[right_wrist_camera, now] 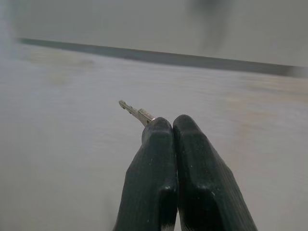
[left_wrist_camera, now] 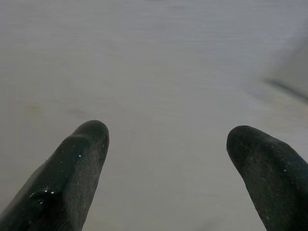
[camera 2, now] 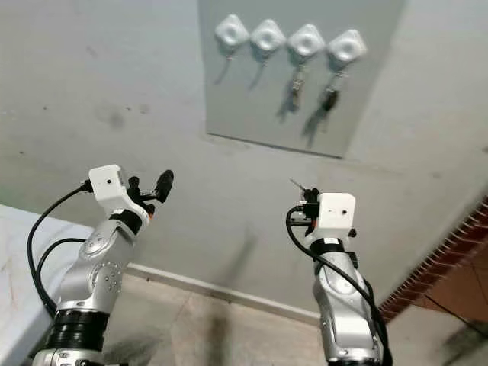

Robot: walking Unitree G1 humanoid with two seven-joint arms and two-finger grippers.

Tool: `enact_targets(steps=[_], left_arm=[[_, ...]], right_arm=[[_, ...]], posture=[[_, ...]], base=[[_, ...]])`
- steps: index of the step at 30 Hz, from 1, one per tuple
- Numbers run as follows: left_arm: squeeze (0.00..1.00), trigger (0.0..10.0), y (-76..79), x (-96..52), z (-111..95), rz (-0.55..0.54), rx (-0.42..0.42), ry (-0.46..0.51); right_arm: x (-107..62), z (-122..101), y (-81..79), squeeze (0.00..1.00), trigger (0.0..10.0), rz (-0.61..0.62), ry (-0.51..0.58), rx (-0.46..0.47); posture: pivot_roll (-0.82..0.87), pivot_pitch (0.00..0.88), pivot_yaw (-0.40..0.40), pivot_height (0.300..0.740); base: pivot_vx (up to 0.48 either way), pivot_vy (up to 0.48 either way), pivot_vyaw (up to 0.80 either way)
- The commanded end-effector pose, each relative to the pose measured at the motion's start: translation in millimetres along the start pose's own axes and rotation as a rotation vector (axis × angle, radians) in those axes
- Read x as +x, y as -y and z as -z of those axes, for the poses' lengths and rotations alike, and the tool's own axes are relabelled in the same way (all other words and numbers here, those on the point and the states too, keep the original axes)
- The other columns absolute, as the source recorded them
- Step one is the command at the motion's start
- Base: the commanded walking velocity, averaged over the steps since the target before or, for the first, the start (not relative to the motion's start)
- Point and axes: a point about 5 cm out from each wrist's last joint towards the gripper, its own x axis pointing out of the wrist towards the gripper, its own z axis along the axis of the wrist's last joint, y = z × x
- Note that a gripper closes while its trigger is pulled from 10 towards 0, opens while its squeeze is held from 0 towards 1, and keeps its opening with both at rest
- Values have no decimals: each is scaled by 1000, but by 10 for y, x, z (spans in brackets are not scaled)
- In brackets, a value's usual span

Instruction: Hang keys on a hook

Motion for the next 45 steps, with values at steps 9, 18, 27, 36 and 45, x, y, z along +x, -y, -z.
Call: enact_targets(steps=[9, 18, 27, 36, 45], left_arm=[[0, 10000, 217, 15, -37, 63, 121, 16], [0, 10000, 727, -39, -178, 344, 288, 75], [0, 10000, 926, -55, -339, 447, 296, 120], [0, 10000, 1006, -35, -472, 486, 301, 148], [0, 10000, 1065, -16, -537, 502, 301, 162]], right_arm=[[9, -43, 93, 0, 10000, 16, 12, -17], [63, -164, 44, 0, 10000, -63, 64, -19], [222, -569, 35, 0, 10000, -128, 220, 5], [425, -866, 79, 0, 10000, -140, 311, -15], [542, -1025, 80, 0, 10000, -157, 360, -20]], posture=[[-14, 46, -15, 732], [-9, 43, -22, 732], [-9, 36, -21, 732], [-9, 34, -20, 732], [0, 50, -21, 732]], base=[[0, 0, 0], [0, 0, 0], [0, 0, 0], [0, 0, 0], [0, 0, 0]])
